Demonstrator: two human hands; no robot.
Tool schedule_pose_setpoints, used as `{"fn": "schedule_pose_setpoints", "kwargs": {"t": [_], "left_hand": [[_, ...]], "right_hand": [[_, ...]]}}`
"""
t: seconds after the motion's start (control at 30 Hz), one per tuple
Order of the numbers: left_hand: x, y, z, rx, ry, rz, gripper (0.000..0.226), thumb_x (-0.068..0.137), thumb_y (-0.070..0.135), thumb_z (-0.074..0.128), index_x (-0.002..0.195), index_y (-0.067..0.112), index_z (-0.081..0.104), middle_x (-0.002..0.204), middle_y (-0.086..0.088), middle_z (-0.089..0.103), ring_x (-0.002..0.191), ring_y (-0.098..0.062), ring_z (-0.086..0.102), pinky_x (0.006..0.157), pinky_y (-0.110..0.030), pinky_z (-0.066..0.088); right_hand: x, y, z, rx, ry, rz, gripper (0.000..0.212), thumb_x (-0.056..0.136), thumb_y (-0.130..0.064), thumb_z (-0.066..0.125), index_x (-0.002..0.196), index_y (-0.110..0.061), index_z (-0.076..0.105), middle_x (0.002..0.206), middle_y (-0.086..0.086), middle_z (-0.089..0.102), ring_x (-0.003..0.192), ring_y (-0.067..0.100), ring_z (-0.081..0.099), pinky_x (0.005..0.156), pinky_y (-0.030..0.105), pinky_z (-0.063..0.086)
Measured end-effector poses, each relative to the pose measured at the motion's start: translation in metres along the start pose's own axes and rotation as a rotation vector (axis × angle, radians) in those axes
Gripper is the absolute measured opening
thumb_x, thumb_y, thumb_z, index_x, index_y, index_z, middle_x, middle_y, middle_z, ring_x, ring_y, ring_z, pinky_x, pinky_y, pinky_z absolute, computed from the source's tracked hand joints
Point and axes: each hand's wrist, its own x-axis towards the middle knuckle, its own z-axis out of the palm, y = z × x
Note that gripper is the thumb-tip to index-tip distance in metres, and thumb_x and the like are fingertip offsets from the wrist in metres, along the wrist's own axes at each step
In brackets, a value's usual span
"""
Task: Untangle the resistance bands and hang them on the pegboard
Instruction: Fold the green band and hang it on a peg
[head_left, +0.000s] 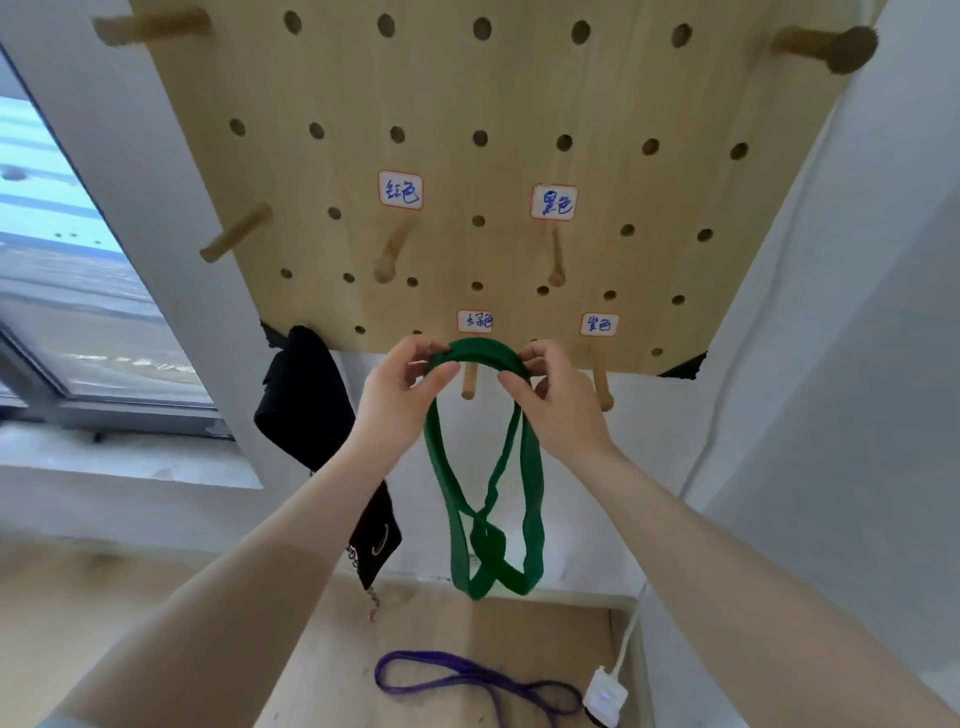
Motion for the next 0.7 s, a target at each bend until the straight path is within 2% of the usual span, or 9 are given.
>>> {"fn": "schedule_pose_setpoints", "kwargs": {"t": [0.1, 0.2, 0.27, 0.43, 0.53, 0.63, 0.7], "left_hand": [[0.032, -0.02, 0.001, 0.103, -0.052, -0.022, 0.012, 0.088, 0.016, 0.062, 0.098, 0.022, 0.06, 0.093, 0.013, 0.064, 0.092, -0.007, 0.059, 0.084, -0.021, 0.043], [0.062, -0.044, 0.008, 0.175, -0.125, -0.089, 0.015, 0.09, 0.017, 0.06, 0.104, 0.017, 0.057, 0.101, 0.004, 0.063, 0.092, -0.011, 0.057, 0.08, -0.023, 0.041], [0.078, -0.057, 0.013, 0.207, -0.172, -0.111, 0.011, 0.091, 0.016, 0.058, 0.101, 0.018, 0.054, 0.101, 0.003, 0.061, 0.093, -0.013, 0.057, 0.08, -0.025, 0.041], [0.106, -0.086, 0.018, 0.227, -0.225, -0.116, 0.009, 0.092, 0.017, 0.056, 0.098, 0.02, 0.05, 0.098, 0.006, 0.057, 0.094, -0.013, 0.055, 0.079, -0.025, 0.04], [0.11, -0.097, 0.025, 0.358, -0.309, -0.05, 0.011, 0.093, 0.023, 0.053, 0.104, 0.022, 0.051, 0.102, 0.004, 0.058, 0.094, -0.018, 0.056, 0.079, -0.033, 0.047], [0.107, -0.105, 0.036, 0.448, -0.271, -0.016, 0.015, 0.094, 0.026, 0.047, 0.109, 0.023, 0.049, 0.109, -0.003, 0.059, 0.093, -0.023, 0.056, 0.081, -0.039, 0.048], [0.103, -0.107, 0.044, 0.386, -0.21, -0.055, 0.015, 0.095, 0.024, 0.045, 0.109, 0.023, 0.05, 0.112, -0.005, 0.058, 0.091, -0.018, 0.055, 0.078, -0.032, 0.046]], "right_hand": [[0.027, 0.011, 0.016, -0.101, 0.016, 0.022, 0.029, 0.093, -0.035, 0.054, 0.114, -0.015, 0.05, 0.1, -0.007, 0.058, 0.087, 0.012, 0.056, 0.071, 0.028, 0.044], [0.051, 0.023, 0.035, -0.231, 0.036, 0.095, 0.031, 0.095, -0.037, 0.047, 0.115, -0.014, 0.048, 0.103, 0.0, 0.062, 0.088, 0.021, 0.059, 0.074, 0.036, 0.048], [0.062, 0.031, 0.048, -0.291, 0.06, 0.128, 0.031, 0.097, -0.037, 0.044, 0.116, -0.013, 0.046, 0.101, 0.003, 0.062, 0.087, 0.026, 0.06, 0.068, 0.035, 0.044], [0.084, 0.049, 0.071, -0.405, 0.109, 0.136, 0.029, 0.099, -0.034, 0.04, 0.12, -0.016, 0.047, 0.11, 0.008, 0.062, 0.095, 0.028, 0.058, 0.068, 0.035, 0.042], [0.084, 0.062, 0.08, -0.516, 0.158, 0.128, 0.033, 0.1, -0.035, 0.034, 0.128, -0.023, 0.045, 0.115, 0.008, 0.059, 0.104, 0.028, 0.052, 0.069, 0.033, 0.039], [0.079, 0.067, 0.093, -0.524, 0.207, 0.161, 0.036, 0.1, -0.033, 0.034, 0.133, -0.027, 0.043, 0.122, 0.008, 0.055, 0.115, 0.027, 0.042, 0.073, 0.033, 0.037], [0.077, 0.064, 0.101, -0.441, 0.26, 0.202, 0.035, 0.099, -0.032, 0.038, 0.133, -0.028, 0.045, 0.131, 0.009, 0.048, 0.12, 0.027, 0.037, 0.079, 0.032, 0.038]]}}
